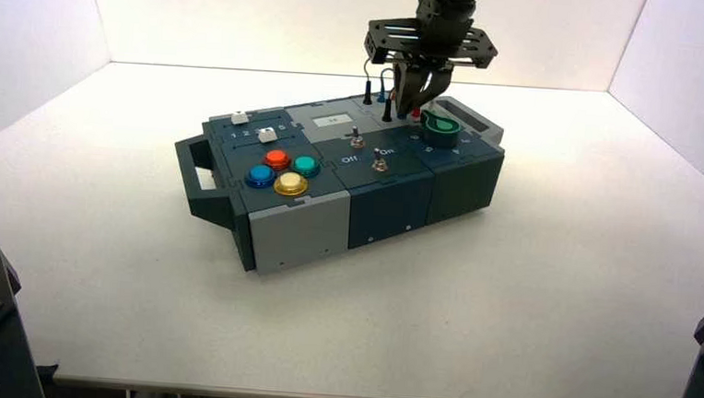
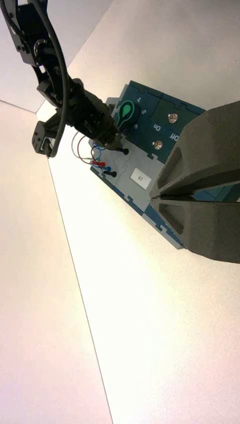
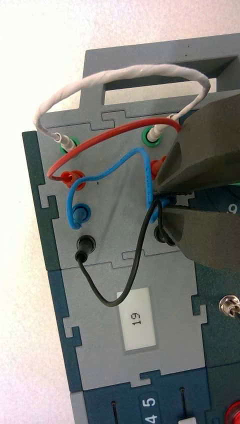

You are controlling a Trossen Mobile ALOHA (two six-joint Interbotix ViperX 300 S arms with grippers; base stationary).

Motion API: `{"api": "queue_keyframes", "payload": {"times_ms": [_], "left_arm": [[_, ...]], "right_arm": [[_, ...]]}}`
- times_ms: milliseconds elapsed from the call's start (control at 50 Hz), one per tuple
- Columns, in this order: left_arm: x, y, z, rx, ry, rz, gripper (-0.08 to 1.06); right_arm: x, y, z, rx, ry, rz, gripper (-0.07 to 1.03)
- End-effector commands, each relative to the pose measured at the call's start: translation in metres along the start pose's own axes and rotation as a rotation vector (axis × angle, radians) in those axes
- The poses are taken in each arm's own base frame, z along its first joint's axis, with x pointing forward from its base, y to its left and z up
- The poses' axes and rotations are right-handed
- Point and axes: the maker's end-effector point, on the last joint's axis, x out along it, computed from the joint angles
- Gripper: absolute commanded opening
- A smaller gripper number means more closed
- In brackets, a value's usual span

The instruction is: Pull the blue wire.

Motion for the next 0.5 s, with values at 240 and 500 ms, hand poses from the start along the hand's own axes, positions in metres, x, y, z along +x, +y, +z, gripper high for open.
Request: {"api": "queue_keyframes", "payload": {"times_ms": [240, 500], "left_arm": [[-0.003, 0.0, 0.013, -0.001, -0.028, 0.002, -0.03], [-0.003, 0.0, 0.013, -0.002, -0.025, 0.001, -0.03]], "right_arm": [[-0.02, -0.007, 0.027, 0.013, -0.066, -0.002, -0.02], [-0.026, -0.007, 0.03, 0.011, -0.067, -0.004, -0.02]]}}
